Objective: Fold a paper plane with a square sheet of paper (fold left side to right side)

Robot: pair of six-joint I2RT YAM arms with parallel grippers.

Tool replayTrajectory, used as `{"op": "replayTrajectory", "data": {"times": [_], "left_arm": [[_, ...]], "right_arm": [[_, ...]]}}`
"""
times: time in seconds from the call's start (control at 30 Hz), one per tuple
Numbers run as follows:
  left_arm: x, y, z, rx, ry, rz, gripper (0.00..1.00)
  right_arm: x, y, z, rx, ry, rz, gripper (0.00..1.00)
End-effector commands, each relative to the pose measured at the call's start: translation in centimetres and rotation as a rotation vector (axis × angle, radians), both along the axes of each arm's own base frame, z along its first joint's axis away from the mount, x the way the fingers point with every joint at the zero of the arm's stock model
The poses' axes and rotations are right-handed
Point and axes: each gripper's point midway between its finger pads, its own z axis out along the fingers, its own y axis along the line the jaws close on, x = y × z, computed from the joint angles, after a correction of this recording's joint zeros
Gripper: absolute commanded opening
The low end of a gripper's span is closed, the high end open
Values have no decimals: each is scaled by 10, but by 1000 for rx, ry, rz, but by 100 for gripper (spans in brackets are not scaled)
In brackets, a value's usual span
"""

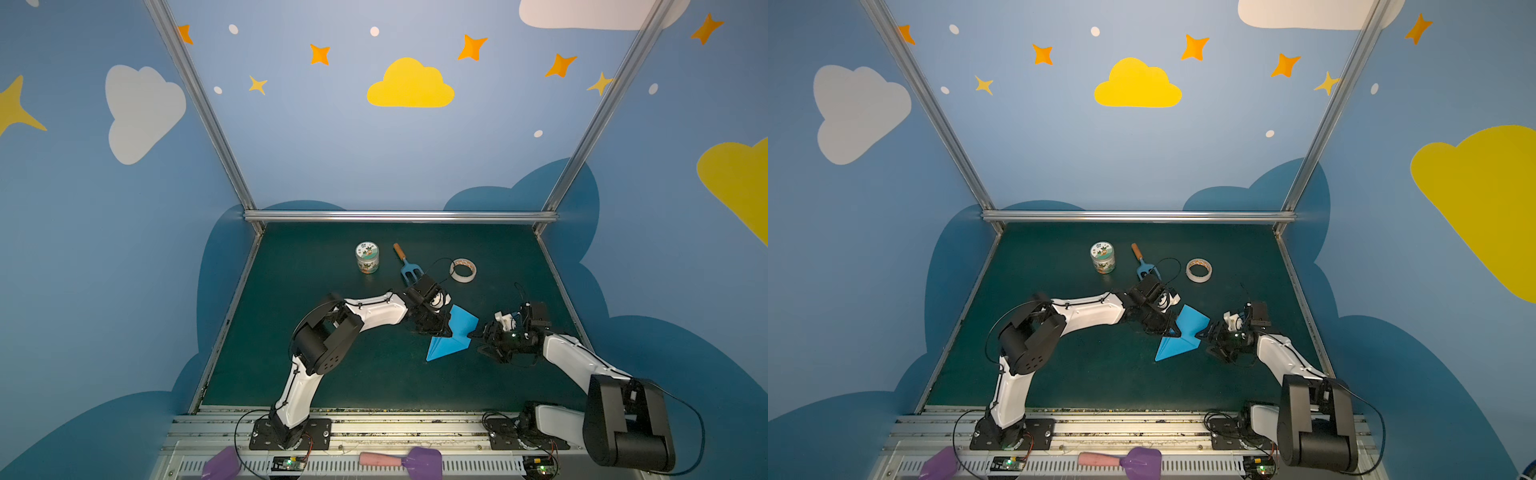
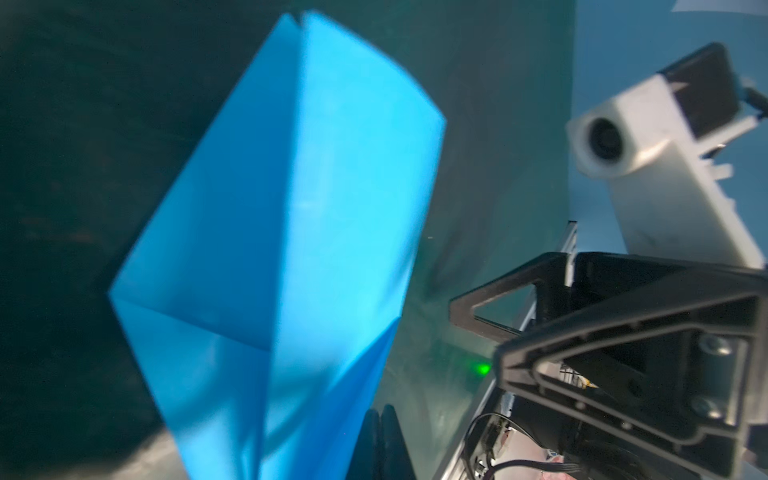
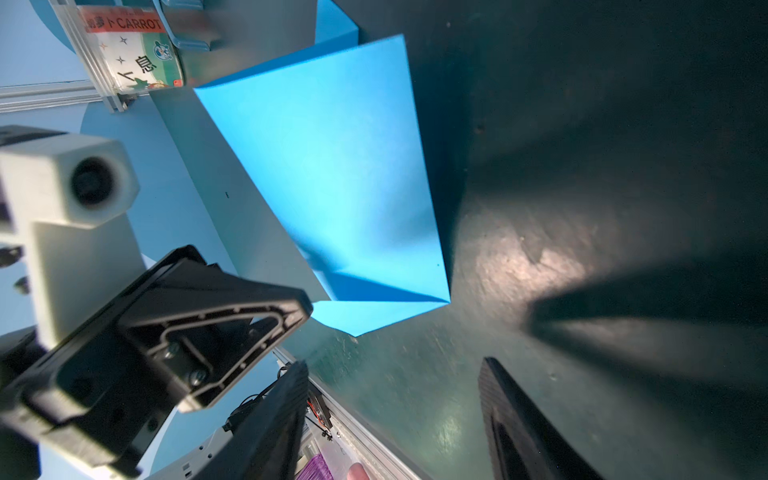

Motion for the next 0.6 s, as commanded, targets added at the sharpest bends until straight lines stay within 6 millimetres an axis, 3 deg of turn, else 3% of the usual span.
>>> {"op": "replayTrajectory", "data": {"times": [0.0,0.2,0.57], "left_arm": [[2,9,-13,32,7,-9,4],[5,19,-36,72,22,3,4],[5,36,-58,96,45,26,4]], "right_arm": [[1,2,-3,24,-8,3,64],[4,6,-12,56,10,10,64],[9,18,-28,73,37,27,63]]}}
